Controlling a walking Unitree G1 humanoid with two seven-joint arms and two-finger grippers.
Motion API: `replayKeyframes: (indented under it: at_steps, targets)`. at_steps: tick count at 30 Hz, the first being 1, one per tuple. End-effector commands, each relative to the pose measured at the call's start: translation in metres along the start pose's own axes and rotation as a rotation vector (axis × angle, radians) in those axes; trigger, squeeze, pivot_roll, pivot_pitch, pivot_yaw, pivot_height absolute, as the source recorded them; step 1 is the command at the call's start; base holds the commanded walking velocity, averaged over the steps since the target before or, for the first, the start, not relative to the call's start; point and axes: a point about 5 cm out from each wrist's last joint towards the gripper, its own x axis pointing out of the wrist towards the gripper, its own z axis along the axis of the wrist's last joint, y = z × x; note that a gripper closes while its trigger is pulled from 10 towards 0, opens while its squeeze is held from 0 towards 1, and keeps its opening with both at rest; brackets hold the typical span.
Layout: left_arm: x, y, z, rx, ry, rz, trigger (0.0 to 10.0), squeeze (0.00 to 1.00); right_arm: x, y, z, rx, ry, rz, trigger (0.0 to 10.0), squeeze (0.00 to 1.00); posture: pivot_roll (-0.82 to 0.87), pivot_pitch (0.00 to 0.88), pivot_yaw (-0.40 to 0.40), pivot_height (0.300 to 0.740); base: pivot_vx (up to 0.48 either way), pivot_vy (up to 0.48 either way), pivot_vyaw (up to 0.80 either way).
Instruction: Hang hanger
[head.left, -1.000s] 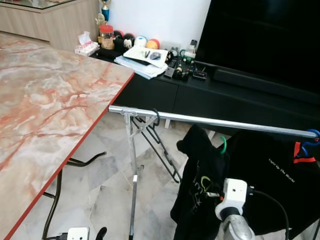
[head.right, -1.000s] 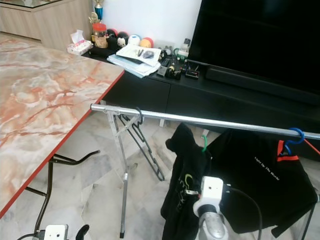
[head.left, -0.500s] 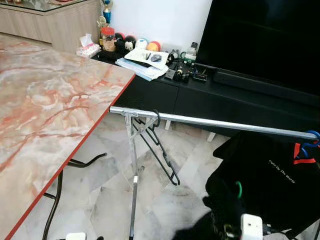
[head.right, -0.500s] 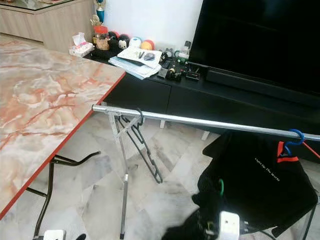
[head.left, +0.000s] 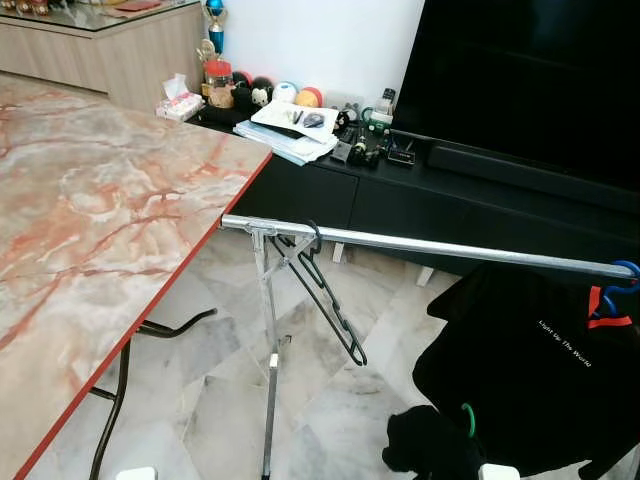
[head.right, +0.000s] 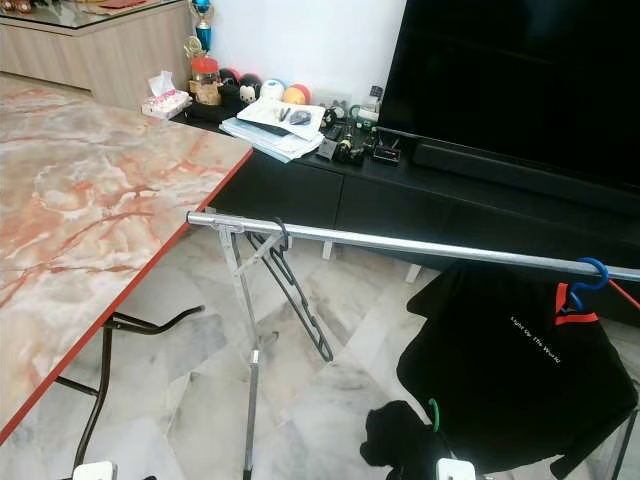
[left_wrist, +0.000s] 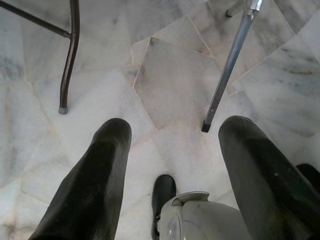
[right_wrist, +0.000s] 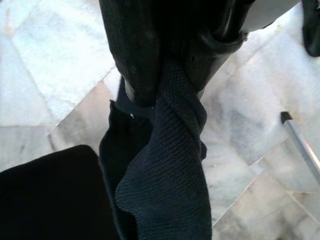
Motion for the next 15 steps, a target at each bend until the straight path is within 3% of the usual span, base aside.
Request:
replayKeyframes:
  at_steps: [1,10,15]
  targets:
    - [-0.001,-0.001,-0.004,0.011,0.029,-0.018,10.0,0.00,-0.001,0.001,-0.006,0.013,0.014,0.001,10.0,0.00,0.13,0.040,-0.072,0.740,0.000,0.000,0.00]
    - [0.003,0.009,0.000,0.045,0.056,-0.023,10.0,0.00,-0.002,0.022,-0.012,0.046,0.031,0.030,10.0,0.00,0.13,0.032,-0.027,0.740,0.000,0.000,0.00]
    - [0.004,0.010,0.000,0.041,0.065,-0.019,10.0,0.00,-0.002,0.023,-0.011,0.048,0.027,0.031,10.0,0.00,0.12,0.032,-0.025,0.740,0.000,0.000,0.00]
